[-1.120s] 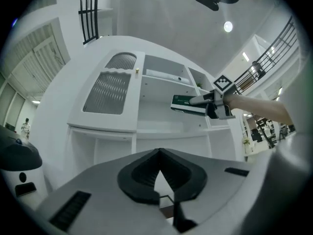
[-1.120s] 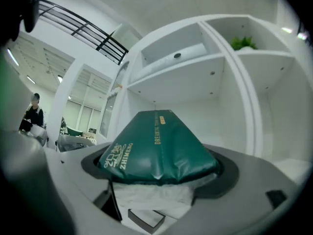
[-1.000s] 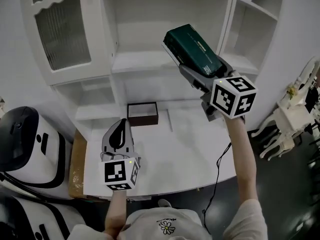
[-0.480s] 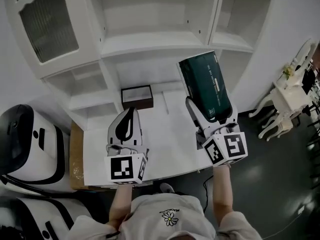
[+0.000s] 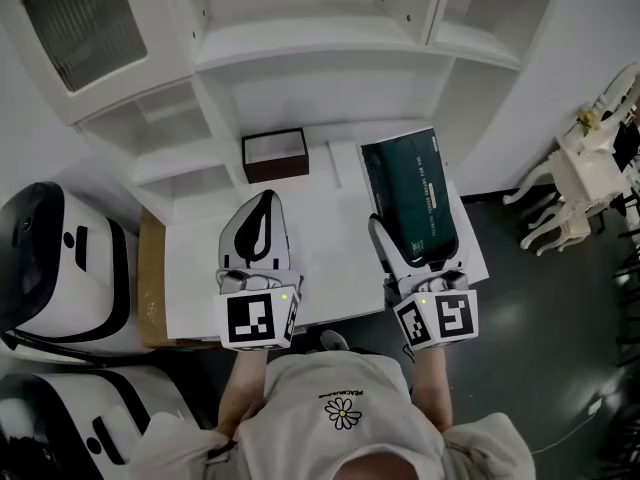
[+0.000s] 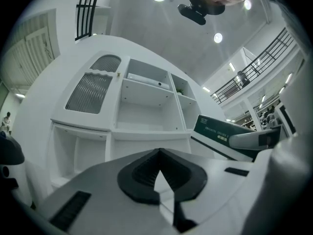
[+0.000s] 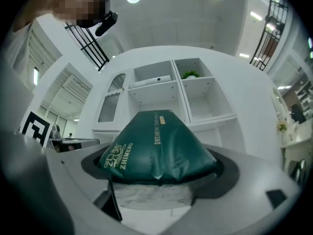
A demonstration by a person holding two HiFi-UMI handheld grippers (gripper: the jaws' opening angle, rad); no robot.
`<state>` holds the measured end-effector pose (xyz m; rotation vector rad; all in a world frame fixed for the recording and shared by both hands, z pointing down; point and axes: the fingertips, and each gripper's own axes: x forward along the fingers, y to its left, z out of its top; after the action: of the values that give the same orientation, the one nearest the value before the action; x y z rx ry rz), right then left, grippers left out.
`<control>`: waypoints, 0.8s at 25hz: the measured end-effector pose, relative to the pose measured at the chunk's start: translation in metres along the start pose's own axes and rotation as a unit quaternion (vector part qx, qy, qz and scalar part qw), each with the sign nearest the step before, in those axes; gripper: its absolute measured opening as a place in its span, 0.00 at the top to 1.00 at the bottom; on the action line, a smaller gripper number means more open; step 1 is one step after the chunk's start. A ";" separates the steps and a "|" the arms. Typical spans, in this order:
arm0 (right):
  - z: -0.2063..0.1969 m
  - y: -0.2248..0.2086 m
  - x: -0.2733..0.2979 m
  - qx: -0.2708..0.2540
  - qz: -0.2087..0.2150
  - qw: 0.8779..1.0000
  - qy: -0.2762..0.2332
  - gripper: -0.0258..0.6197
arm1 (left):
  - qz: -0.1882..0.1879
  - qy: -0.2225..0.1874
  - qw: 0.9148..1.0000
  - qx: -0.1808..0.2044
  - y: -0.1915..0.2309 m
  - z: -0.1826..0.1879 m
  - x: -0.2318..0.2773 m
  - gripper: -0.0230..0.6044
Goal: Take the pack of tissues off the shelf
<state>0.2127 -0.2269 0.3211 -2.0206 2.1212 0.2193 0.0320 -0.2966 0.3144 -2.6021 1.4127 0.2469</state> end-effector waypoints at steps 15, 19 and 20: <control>0.009 0.002 0.010 -0.026 0.007 1.000 -0.007 0.21 | 0.000 -0.009 1.000 -0.012 -0.004 0.003 0.005 0.96; 0.008 0.001 0.010 -0.024 0.009 1.000 -0.005 0.21 | 0.000 -0.007 1.000 -0.012 -0.005 0.002 0.005 0.96; 0.008 0.001 0.010 -0.022 0.008 1.000 -0.004 0.21 | 0.000 -0.006 1.000 -0.012 -0.005 0.001 0.005 0.96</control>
<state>0.2116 -0.2351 0.3108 -2.0227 2.1475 0.2790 0.0388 -0.2977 0.3124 -2.6146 1.4141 0.2798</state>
